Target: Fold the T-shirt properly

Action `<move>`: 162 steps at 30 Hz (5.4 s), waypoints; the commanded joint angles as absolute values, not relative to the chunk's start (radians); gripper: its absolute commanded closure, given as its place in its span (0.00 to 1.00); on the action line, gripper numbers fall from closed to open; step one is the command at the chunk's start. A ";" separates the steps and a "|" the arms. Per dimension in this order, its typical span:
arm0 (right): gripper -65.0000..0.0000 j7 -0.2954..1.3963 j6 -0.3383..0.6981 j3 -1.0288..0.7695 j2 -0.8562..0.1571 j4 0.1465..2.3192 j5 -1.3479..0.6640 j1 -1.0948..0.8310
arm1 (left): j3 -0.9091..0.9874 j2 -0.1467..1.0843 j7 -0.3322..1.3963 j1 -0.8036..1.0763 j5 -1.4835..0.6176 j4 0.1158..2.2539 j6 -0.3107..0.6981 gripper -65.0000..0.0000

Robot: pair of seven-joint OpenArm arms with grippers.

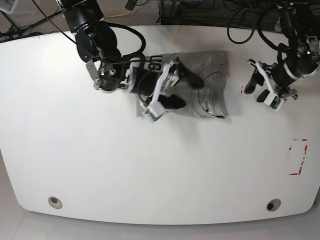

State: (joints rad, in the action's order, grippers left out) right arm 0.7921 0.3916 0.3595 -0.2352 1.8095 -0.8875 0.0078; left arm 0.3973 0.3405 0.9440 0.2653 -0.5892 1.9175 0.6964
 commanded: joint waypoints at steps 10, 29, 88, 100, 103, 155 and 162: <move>0.69 0.783 0.409 0.219 -0.297 1.618 -0.886 0.136 | 0.090 0.263 0.917 0.209 -0.602 1.926 0.698 0.60; 0.79 0.648 0.593 0.168 -0.263 1.383 -0.300 0.159 | -0.093 0.254 0.914 0.183 -0.344 1.716 0.698 0.60; 0.79 0.736 0.698 -0.136 -0.170 1.816 -0.335 -0.157 | 0.070 0.326 0.808 0.007 -0.344 1.419 0.369 0.34; 0.79 0.736 0.698 -0.131 -0.170 1.893 -0.331 -0.160 | 0.300 0.671 0.639 0.012 -0.344 1.079 0.565 0.34; 0.79 0.736 0.698 -0.130 -0.170 1.911 -0.325 -0.160 | 0.320 0.740 0.610 0.008 -0.346 1.038 0.625 0.34; 0.79 0.002 0.698 -0.529 -0.105 1.779 -0.265 -0.814 | 0.180 -0.104 -0.107 1.122 0.050 1.968 0.200 0.34; 0.79 -0.090 0.698 -0.519 -0.076 1.744 -0.283 -1.024 | 0.185 -0.079 -0.107 1.290 -0.065 1.939 0.200 0.34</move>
State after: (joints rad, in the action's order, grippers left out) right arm -0.0494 0.6968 -0.5110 -0.0879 1.7500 -0.2687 -0.9836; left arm 0.1810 -0.0952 -0.0784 1.2263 -0.0330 1.9469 0.2012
